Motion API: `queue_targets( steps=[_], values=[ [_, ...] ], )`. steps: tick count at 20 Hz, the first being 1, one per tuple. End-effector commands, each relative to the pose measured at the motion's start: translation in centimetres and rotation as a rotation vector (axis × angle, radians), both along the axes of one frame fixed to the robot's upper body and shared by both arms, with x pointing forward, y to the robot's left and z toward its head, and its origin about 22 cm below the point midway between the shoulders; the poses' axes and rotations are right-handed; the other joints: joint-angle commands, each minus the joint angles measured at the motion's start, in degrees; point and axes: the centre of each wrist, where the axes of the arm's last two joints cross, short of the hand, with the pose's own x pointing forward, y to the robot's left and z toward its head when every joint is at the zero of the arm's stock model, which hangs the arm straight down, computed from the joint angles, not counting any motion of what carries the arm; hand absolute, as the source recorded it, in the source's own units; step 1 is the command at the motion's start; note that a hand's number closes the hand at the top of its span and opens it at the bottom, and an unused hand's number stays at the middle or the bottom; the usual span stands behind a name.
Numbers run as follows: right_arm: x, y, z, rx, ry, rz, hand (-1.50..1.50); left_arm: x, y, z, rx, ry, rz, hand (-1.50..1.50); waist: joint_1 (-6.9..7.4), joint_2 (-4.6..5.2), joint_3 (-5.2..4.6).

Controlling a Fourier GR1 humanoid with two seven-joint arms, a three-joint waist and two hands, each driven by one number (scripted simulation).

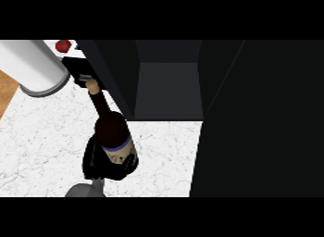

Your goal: Pick up the wine, place it into the cabinet and close the cabinet

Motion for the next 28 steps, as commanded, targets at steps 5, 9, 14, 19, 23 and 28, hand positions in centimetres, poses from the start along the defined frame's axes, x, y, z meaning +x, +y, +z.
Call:
queue_targets(
  steps=[5,9,14,19,23,28],
  values=[
    [-1.7,-0.1,1.0,0.009,0.001,0.017,-1.5,-0.5,-4.6,2.4,-0.034,0.071,0.005,1.5,-0.12,0.03,-0.02],
    [-0.4,0.2,-0.3,-0.002,0.001,0.042,-1.5,-0.5,-6.6,0.7,-0.031,0.108,0.024,1.5,-0.33,0.11,-0.03],
    [0.2,-1.4,-0.2,0.004,0.006,0.033,-1.5,0.9,-6.3,0.5,-0.017,0.106,0.057,1.5,-0.26,0.12,-0.03],
    [-0.5,-1.2,0.6,0.01,0.001,0.042,-1.5,2.6,-6.6,-1.0,-0.022,0.115,0.062,1.5,-0.58,0.17,-0.05],
    [1.0,-2.1,0.1,0.029,-0.006,0.034,-1.5,1.9,-7.4,-0.9,-0.02,0.091,0.057,1.5,-0.32,0.15,-0.03],
    [0.2,-1.3,-0.8,0.005,-0.004,0.029,-1.5,6.4,-7.6,1.0,0.0,0.05,0.081,1.5,-0.62,0.19,-0.03]
  ],
)
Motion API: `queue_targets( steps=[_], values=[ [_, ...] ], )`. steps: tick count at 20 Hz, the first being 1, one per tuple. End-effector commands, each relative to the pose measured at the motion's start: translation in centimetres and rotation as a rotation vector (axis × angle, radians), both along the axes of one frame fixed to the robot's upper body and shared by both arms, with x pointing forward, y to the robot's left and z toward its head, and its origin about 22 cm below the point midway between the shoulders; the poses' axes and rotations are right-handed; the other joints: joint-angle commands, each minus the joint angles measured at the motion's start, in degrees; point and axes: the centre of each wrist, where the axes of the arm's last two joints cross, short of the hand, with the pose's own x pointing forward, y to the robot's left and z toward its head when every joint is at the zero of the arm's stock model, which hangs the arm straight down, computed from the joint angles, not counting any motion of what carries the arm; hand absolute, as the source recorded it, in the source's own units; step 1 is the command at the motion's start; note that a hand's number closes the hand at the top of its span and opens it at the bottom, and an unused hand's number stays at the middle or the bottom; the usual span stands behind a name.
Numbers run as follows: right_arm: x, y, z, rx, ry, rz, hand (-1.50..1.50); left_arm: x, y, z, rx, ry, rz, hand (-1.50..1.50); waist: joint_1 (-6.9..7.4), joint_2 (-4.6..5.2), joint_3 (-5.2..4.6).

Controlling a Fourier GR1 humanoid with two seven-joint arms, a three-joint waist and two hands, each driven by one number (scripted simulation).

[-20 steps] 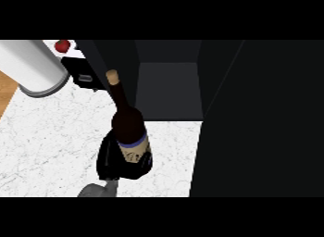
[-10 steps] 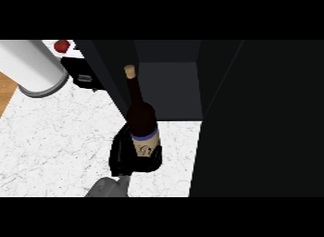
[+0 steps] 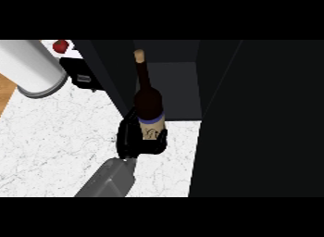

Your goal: Pick up the wine, place it into the cabinet and close the cabinet

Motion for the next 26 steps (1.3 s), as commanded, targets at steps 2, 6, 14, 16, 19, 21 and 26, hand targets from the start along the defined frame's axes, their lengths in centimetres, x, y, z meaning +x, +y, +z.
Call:
queue_targets(
  steps=[2,6,14,16,19,21,26],
  values=[
    [0.5,-0.6,0.4,0.027,-0.006,0.019,-1.5,2.2,-1.3,1.8,0.007,-0.006,0.008,1.5,-0.02,0.02,0.0],
    [1.1,0.0,0.2,0.01,-0.01,0.036,-1.5,3.3,-1.7,2.0,0.008,-0.02,0.021,1.5,-0.12,0.06,0.0],
    [-0.2,0.3,-0.1,0.039,-0.019,0.032,-1.5,6.8,-1.4,3.5,-0.02,0.014,0.084,1.5,-1.23,0.29,-0.03],
    [-0.3,0.1,0.0,0.016,-0.031,0.011,-1.5,7.3,-0.4,3.3,-0.008,-0.001,0.085,1.5,-0.23,0.08,0.0],
    [0.2,-0.7,-0.7,0.029,-0.029,0.028,-1.5,7.8,0.1,3.0,-0.01,-0.015,0.089,1.5,-0.6,0.22,0.0],
    [0.7,0.3,-0.8,0.015,-0.018,0.04,-1.5,8.9,-1.6,5.4,0.006,-0.007,0.082,1.5,-0.91,0.28,-0.02],
    [0.5,-0.1,-1.1,0.043,-0.028,0.035,-1.5,9.5,-2.0,6.2,0.021,0.025,0.088,1.5,-1.01,0.27,0.0]
  ],
)
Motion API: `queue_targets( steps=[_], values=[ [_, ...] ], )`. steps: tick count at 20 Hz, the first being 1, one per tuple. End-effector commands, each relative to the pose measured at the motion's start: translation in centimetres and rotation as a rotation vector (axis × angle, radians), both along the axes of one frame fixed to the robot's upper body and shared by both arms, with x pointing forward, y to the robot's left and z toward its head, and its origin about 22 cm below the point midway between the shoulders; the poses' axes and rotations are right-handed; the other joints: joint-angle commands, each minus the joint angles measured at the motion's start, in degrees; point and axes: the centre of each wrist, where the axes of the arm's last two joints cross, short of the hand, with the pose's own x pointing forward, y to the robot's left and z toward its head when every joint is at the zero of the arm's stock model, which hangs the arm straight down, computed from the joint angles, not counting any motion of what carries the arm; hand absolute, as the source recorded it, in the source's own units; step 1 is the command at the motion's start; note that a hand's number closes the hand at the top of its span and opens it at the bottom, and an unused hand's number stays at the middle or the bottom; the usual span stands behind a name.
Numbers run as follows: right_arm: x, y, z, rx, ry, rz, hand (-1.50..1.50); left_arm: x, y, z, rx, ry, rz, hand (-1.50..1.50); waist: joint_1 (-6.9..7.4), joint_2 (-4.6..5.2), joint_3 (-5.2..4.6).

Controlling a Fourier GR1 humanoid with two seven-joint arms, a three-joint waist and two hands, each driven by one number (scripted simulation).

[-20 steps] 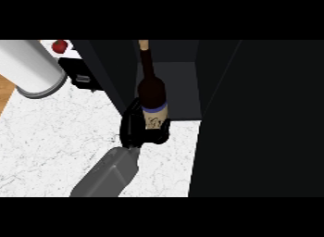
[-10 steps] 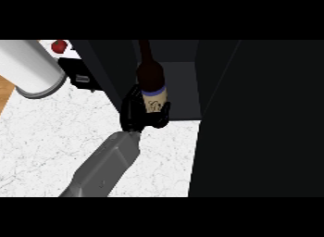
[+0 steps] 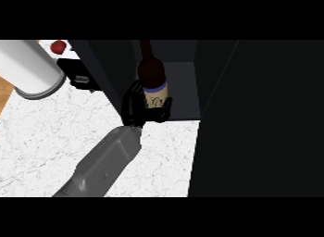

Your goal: Pick up the wine, place it into the cabinet and close the cabinet

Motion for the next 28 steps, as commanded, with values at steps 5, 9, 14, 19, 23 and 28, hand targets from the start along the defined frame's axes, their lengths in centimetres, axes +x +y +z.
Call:
queue_targets(
  steps=[5,9,14,19,23,28],
  values=[
    [0.4,0.5,-1.4,0.006,-0.023,0.009,-1.5,5.1,0.4,4.6,0.013,0.038,-0.008,1.5,-0.7,0.58,-0.02],
    [2.1,0.7,-0.1,-0.007,-0.001,0.004,-1.5,5.9,-0.5,6.0,0.036,0.073,-0.002,1.5,-1.52,0.92,-0.05],
    [1.1,0.9,0.4,-0.008,-0.02,0.044,-1.5,5.7,-0.6,5.7,0.048,0.089,0.025,1.5,-3.14,1.1,-0.06],
    [0.6,1.7,0.6,-0.006,-0.036,0.085,-1.5,5.8,-0.3,5.6,0.013,0.058,0.061,1.5,-4.81,1.6,-0.11],
    [1.8,2.3,0.4,-0.014,-0.028,0.095,-1.5,5.3,-0.8,5.3,0.023,0.096,0.038,1.5,-5.03,1.56,-0.09],
    [3.0,2.4,-0.5,-0.002,-0.035,0.086,-1.5,3.8,-1.1,3.7,0.031,0.103,-0.003,1.5,-5.29,1.57,-0.08]
  ],
)
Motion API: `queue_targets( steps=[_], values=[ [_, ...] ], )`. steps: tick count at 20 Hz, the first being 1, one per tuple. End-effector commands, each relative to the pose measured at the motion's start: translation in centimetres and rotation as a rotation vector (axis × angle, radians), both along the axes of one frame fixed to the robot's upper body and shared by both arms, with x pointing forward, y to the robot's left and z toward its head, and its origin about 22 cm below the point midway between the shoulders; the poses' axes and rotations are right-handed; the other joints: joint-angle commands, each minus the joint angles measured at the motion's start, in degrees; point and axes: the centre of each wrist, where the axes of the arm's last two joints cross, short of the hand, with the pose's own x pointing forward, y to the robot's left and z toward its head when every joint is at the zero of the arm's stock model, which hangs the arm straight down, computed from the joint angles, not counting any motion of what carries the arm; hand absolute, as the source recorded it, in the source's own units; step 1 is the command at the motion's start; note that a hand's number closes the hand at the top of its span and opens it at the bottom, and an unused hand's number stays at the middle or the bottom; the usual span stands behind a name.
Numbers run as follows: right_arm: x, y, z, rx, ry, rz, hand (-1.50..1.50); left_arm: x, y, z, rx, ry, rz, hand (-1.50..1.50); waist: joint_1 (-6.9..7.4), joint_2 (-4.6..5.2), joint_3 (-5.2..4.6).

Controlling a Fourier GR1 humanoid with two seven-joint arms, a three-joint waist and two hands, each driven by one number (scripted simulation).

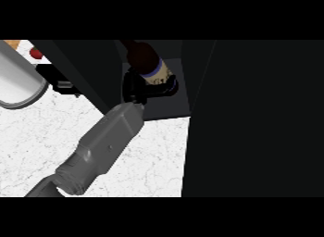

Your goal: Pick up the wine, place it into the cabinet and close the cabinet

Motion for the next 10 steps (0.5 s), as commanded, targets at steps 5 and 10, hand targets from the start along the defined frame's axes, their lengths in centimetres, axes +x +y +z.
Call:
queue_targets(
  steps=[5,10],
  values=[
    [0.4,0.2,-0.1,0.009,-0.001,0.011,-1.5,-1.2,-0.3,-1.3,0.005,0.013,-0.008,1.5,-1.16,0.37,-0.05],
    [-0.3,0.7,-0.2,0.01,0.005,0.033,-1.5,-1.0,-1.2,-0.1,-0.079,-0.004,0.05,1.5,-1.71,0.35,-0.08]
  ],
)
